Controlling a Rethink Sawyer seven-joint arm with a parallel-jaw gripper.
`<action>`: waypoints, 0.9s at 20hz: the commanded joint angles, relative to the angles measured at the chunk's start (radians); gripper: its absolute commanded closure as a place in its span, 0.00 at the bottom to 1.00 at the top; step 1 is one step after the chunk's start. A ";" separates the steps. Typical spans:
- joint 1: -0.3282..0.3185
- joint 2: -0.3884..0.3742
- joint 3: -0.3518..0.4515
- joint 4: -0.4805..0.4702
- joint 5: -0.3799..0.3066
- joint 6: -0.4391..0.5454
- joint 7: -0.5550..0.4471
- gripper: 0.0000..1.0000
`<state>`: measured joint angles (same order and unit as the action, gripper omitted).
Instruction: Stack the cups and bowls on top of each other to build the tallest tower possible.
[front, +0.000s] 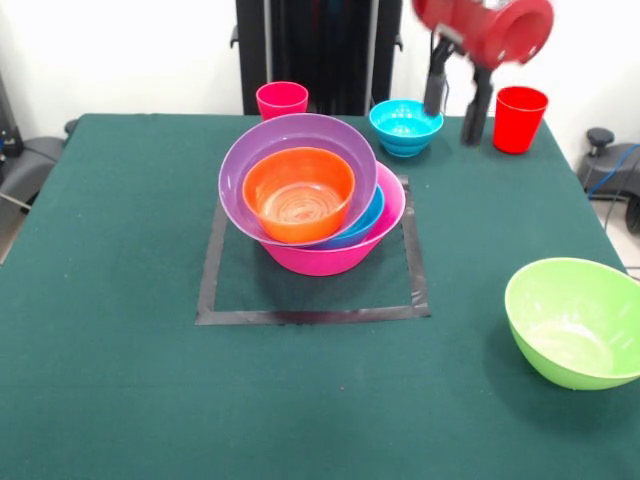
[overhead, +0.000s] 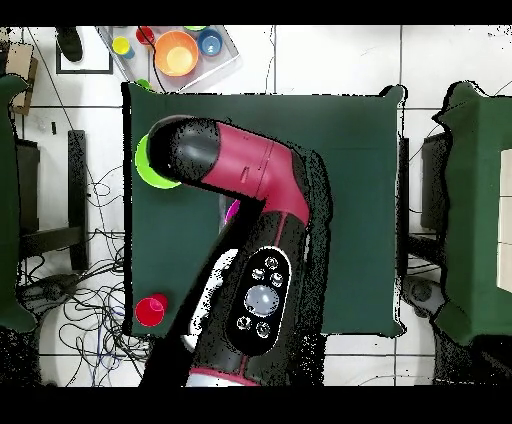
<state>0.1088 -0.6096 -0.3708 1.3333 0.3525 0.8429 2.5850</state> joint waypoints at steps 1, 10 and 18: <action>0.037 -0.097 0.039 0.127 -0.004 0.152 0.129 0.00; 0.033 -0.271 0.080 0.534 -0.027 -0.110 -0.077 0.00; 0.046 -0.375 0.138 0.791 -0.055 -0.324 -0.099 0.00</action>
<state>0.1415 -0.9117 -0.3666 1.7859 0.3519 0.7062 2.5850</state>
